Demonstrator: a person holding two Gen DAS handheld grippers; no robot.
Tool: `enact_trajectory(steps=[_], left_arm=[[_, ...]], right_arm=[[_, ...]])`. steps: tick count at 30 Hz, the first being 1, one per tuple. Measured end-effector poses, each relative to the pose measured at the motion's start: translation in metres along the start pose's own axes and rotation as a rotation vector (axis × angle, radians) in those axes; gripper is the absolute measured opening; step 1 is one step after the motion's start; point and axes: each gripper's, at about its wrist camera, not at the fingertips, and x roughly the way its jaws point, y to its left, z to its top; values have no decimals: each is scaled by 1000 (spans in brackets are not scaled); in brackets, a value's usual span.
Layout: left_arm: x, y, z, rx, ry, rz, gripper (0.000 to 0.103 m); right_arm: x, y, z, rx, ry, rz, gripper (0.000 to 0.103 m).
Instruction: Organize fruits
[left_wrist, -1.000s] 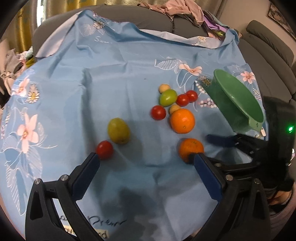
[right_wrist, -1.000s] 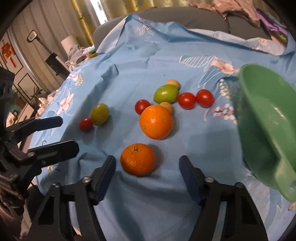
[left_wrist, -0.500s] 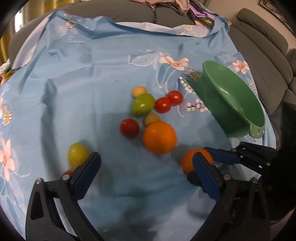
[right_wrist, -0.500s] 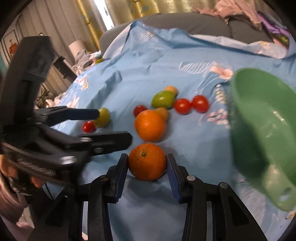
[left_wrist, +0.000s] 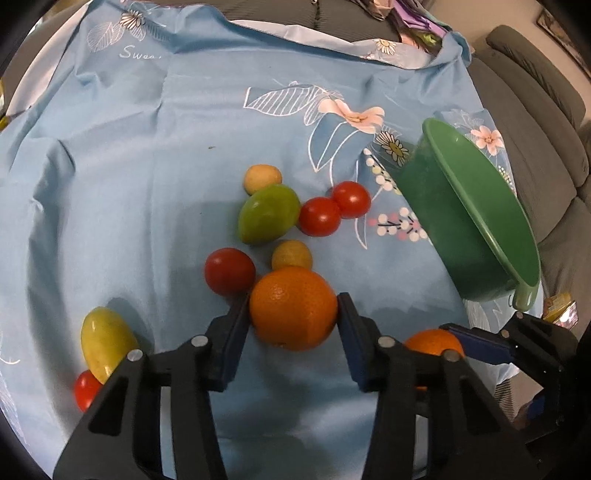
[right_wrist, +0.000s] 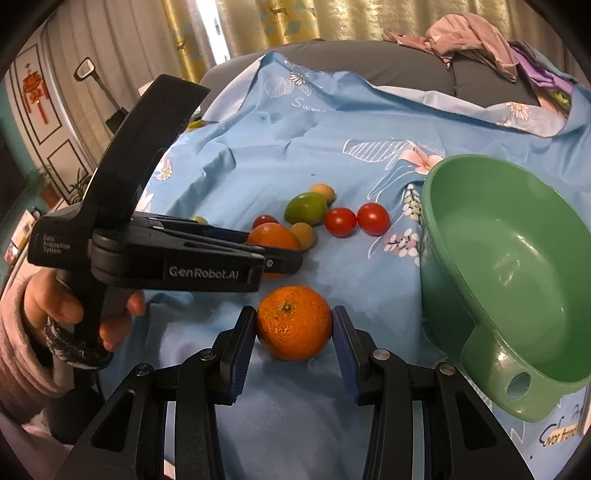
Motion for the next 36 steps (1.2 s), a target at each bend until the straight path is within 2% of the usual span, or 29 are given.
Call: enact_trajectory(steps=[9,15,20,25,29,32,36], left_arm=[[-28,-2,-8,18,-42,-9,46],[-56,-22,-2,73,-106,-25,46],[-64,-53,14,148,-138,-59,46],[-54,-99,36,249,-154,-95,47],[-33,-127,45,307,-123,-119,47],[-20,-143,47,340,-100,-131,47],[-5,-151,49,352,-62,-106,47]], right_arm=[[-11,0,4,23,-38,12,43],[-36,-5,14,43,-138,5,43],[-60,-23,18,88,-221,-59,43],[-81,-57,13,173,-267,-176,43],[-83,-80,6,230,-249,-240,43],[-82,-91,1,255,-241,-248,43],[-78,-101,-4,275,-214,-263,43]])
